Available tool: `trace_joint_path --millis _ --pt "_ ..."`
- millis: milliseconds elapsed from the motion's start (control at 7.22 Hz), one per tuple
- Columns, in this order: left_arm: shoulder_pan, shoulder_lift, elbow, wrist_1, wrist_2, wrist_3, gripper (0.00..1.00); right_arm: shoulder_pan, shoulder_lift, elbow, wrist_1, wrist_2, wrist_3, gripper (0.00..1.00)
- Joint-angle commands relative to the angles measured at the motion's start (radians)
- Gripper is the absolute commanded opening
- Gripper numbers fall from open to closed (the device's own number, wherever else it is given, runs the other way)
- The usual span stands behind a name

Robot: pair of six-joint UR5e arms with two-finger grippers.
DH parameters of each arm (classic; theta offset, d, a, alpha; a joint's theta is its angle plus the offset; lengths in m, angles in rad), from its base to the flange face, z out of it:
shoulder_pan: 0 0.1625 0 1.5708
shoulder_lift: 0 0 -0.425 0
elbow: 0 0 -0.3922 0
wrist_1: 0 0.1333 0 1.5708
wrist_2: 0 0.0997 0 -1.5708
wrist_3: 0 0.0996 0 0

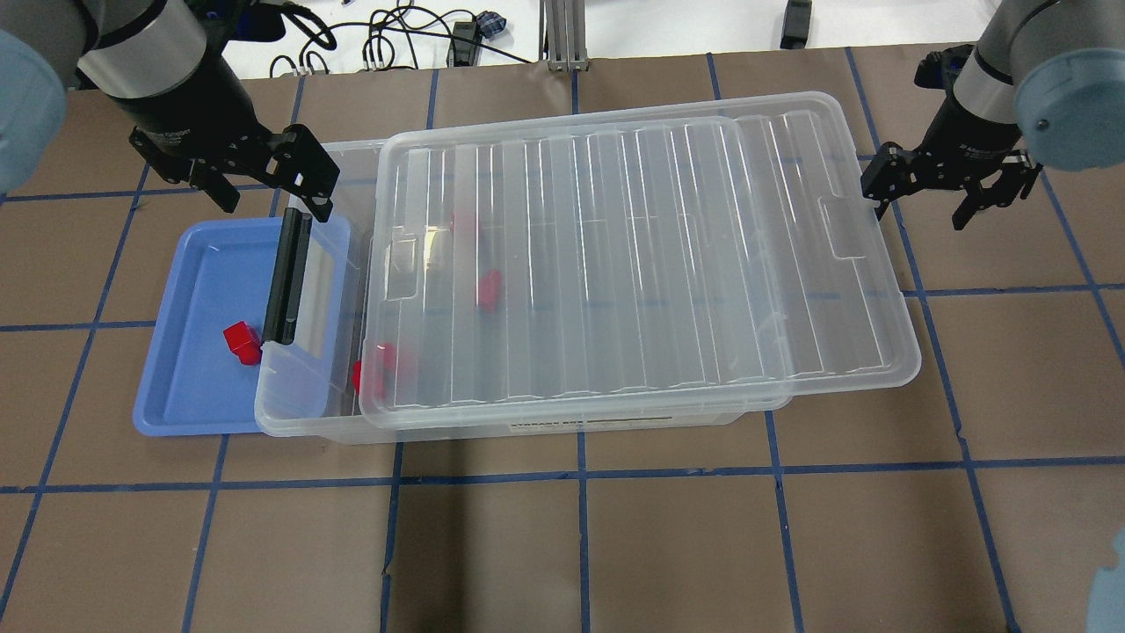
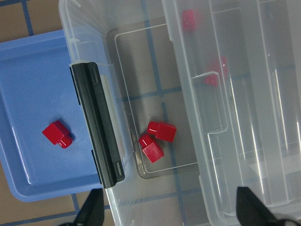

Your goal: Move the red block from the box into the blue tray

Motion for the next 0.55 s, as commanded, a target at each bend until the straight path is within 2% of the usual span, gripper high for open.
trace_joint_path --millis 0,415 --pt "0.001 -0.001 0.0 0.001 0.006 0.004 1.0 0.036 0.0 -0.001 0.001 0.006 0.079 1.0" --pt "0.0 -0.001 -0.004 -0.002 0.006 0.001 1.0 0.072 0.0 -0.002 0.001 0.006 0.082 1.0"
